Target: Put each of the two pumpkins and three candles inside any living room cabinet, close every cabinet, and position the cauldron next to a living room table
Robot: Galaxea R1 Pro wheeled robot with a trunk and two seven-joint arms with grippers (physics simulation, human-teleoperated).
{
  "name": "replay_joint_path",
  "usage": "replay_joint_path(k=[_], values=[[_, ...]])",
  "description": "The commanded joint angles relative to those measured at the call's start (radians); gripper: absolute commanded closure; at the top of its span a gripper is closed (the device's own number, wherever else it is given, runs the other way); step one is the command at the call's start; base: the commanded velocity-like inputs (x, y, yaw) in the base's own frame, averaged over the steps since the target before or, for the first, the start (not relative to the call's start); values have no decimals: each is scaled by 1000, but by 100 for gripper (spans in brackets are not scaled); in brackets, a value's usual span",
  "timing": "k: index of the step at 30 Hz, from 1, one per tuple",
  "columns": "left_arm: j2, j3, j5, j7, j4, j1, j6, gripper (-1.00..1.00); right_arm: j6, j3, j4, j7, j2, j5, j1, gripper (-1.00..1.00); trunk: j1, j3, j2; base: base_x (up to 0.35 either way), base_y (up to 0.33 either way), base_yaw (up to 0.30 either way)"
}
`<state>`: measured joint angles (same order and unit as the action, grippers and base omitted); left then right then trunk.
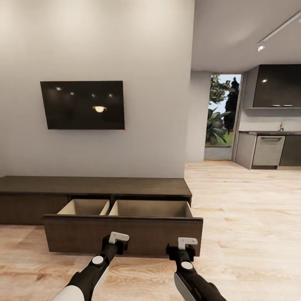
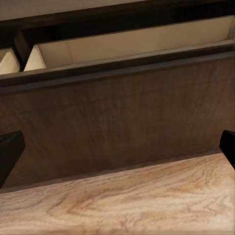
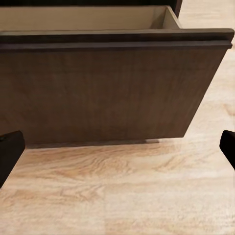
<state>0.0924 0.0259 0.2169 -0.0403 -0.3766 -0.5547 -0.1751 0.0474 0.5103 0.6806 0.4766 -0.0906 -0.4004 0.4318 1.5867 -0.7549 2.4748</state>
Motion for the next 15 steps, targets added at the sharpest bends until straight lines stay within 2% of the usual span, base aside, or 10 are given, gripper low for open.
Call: replay_joint_path(k=[1,15], values=[[0,4,7,-5,1,-1,-4,-100,9,2,3,8,-2,-9,2,-100,0,-1,1,0,0,0],[0,7,4,-6,1,-1,-8,-100,4,17,4,2,-3,11,1,-100,0,-1,1,0,2,0]])
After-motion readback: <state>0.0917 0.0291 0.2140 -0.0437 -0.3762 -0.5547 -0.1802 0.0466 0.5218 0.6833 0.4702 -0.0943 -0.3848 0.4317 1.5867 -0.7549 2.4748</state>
